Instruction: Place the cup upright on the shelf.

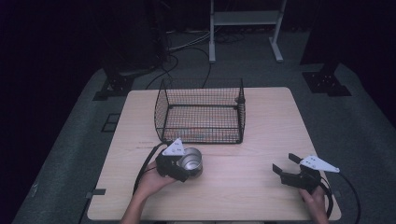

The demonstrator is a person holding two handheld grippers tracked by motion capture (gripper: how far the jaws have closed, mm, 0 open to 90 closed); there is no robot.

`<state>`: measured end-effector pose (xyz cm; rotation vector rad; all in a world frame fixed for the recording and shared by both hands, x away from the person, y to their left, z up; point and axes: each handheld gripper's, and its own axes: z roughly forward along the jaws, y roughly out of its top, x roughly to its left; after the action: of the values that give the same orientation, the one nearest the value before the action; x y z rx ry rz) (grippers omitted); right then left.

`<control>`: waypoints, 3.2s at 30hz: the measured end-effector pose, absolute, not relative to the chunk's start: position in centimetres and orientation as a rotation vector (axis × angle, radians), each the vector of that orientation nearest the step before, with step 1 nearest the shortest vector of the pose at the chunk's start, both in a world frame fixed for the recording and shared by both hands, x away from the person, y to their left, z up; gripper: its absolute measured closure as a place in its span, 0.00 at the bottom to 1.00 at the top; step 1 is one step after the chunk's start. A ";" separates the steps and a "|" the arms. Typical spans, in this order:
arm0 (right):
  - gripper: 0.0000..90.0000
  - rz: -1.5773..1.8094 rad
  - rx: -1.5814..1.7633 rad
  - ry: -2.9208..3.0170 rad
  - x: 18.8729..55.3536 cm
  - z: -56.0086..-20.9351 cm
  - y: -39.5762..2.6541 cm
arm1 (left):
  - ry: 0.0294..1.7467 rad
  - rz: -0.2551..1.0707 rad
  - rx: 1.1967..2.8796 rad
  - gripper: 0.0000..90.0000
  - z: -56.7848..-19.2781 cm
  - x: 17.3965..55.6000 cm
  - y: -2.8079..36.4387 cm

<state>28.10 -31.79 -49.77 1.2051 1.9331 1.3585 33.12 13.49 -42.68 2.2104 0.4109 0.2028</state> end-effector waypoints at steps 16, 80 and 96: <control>0.15 1.360 1.207 1.930 28.1 -49.8 -31.8 | 0.346 0.193 2.253 0.20 -38.9 35.1 12.0; 0.15 1.368 1.220 1.927 28.2 -49.8 -31.9 | 0.372 0.151 2.336 0.20 -29.2 48.7 6.9; 0.15 1.370 1.220 1.928 28.2 -49.8 -31.9 | 0.404 0.166 2.388 0.20 -29.5 51.6 5.2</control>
<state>28.19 -31.91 -49.78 1.2199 1.9276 1.3702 51.58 5.25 -29.49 2.3879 0.4036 0.1656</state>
